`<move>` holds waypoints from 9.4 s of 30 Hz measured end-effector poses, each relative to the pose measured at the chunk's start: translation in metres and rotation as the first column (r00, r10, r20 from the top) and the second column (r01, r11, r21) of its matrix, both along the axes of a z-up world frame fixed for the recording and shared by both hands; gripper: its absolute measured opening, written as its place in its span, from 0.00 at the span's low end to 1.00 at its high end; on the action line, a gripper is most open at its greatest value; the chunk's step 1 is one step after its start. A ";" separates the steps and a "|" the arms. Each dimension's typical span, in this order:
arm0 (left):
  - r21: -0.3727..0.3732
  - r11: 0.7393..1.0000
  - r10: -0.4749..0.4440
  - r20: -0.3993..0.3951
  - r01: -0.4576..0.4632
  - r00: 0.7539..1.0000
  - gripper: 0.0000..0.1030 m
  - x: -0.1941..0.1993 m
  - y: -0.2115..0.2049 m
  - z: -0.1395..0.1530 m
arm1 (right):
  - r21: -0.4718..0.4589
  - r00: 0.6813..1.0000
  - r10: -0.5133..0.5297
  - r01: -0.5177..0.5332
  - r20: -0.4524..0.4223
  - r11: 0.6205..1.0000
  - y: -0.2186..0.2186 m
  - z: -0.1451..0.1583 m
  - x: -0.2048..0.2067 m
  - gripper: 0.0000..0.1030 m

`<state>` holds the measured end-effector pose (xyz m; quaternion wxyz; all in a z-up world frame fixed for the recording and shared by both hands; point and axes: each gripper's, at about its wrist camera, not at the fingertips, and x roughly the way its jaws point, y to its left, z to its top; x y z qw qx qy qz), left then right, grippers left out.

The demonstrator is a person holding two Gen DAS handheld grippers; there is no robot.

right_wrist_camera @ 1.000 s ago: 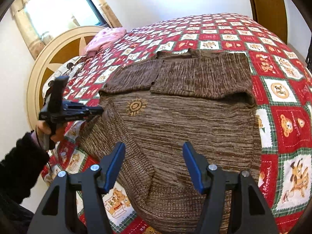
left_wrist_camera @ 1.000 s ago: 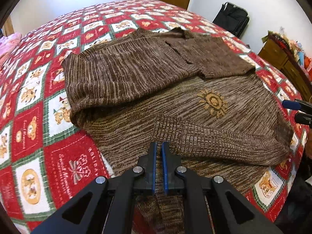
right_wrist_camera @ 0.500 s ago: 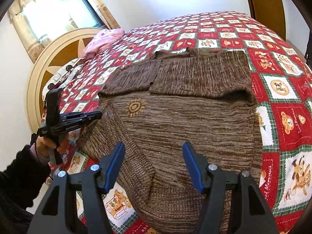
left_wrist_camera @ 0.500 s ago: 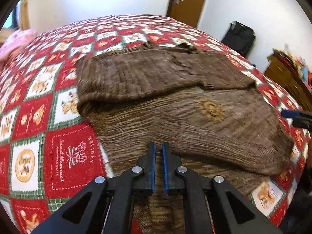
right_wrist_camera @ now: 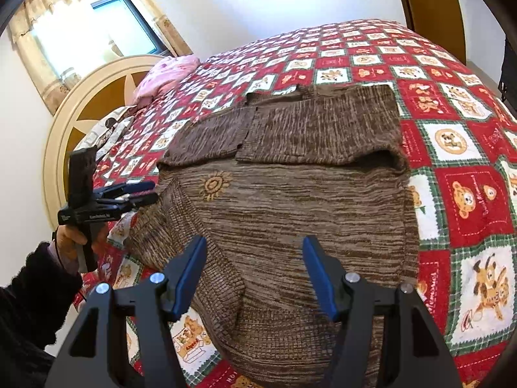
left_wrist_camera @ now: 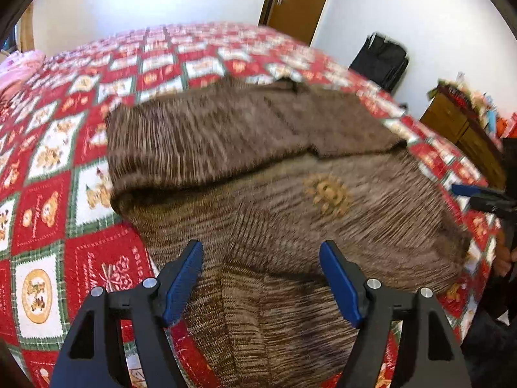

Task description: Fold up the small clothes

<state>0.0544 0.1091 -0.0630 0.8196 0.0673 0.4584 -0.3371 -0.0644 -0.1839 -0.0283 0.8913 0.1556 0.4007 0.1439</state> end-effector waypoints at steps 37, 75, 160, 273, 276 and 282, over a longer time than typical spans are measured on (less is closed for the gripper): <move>-0.015 0.998 -0.060 0.025 0.061 0.998 0.04 -0.005 -0.012 -0.010 | -0.290 0.994 0.039 -0.066 -0.099 0.955 -0.050 -0.012 -0.032 0.59; -0.364 0.914 0.242 0.128 -0.181 0.962 0.03 -0.009 0.048 0.073 | -0.399 0.967 -0.055 0.154 0.249 0.904 -0.030 0.088 0.006 0.07; -0.075 0.845 0.534 0.105 -0.529 0.839 0.06 0.177 0.040 0.022 | -0.452 0.940 -0.324 0.335 0.105 0.826 -0.114 -0.008 0.242 0.32; -0.416 0.526 0.735 -0.218 -0.742 0.643 0.41 -0.016 0.046 -0.025 | -0.134 0.983 0.177 -0.181 -0.042 0.974 0.163 0.012 0.220 0.77; -0.430 0.526 0.693 -0.283 -0.734 0.663 0.14 -0.011 0.044 -0.041 | -0.138 0.976 0.205 -0.214 -0.076 0.967 0.181 0.009 0.243 0.77; -0.454 0.512 0.705 -0.262 -0.729 0.659 0.13 -0.015 0.047 -0.041 | -0.210 0.962 0.238 -0.262 -0.135 0.942 0.223 -0.010 0.281 0.77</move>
